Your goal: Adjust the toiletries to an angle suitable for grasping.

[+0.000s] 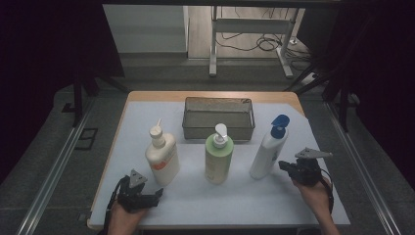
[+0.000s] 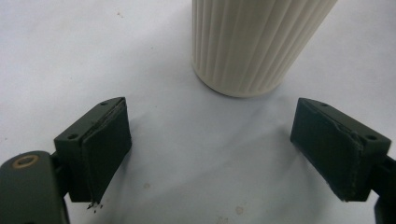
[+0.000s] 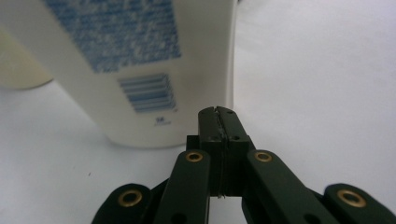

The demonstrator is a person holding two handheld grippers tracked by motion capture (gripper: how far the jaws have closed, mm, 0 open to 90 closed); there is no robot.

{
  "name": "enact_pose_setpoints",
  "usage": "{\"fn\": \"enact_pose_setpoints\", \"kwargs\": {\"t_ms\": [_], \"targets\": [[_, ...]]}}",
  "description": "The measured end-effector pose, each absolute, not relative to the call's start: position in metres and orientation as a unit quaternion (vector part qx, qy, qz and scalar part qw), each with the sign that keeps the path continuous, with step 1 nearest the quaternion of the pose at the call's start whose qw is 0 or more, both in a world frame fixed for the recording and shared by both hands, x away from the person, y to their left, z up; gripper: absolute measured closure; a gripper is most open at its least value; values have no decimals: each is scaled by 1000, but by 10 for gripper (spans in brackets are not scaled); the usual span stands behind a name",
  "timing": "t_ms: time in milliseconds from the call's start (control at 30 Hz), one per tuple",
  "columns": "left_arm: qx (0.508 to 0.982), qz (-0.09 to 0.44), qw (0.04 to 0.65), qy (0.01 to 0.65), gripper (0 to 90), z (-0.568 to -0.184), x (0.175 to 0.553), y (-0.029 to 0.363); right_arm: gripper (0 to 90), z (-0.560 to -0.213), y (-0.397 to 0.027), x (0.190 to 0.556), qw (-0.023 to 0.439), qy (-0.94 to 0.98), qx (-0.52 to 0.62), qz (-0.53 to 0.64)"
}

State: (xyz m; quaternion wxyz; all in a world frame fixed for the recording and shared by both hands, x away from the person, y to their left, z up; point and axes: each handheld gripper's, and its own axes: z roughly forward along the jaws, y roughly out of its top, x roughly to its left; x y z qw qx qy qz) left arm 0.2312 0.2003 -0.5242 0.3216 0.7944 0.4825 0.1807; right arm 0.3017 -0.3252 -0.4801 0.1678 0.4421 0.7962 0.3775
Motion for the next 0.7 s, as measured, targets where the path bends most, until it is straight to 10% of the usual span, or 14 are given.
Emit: {"fn": "enact_pose_setpoints", "kwargs": {"t_ms": [700], "targets": [[794, 180, 322, 483, 121, -524, 231, 200, 891, -481, -322, 316, 158, 794, 445, 384]]}}
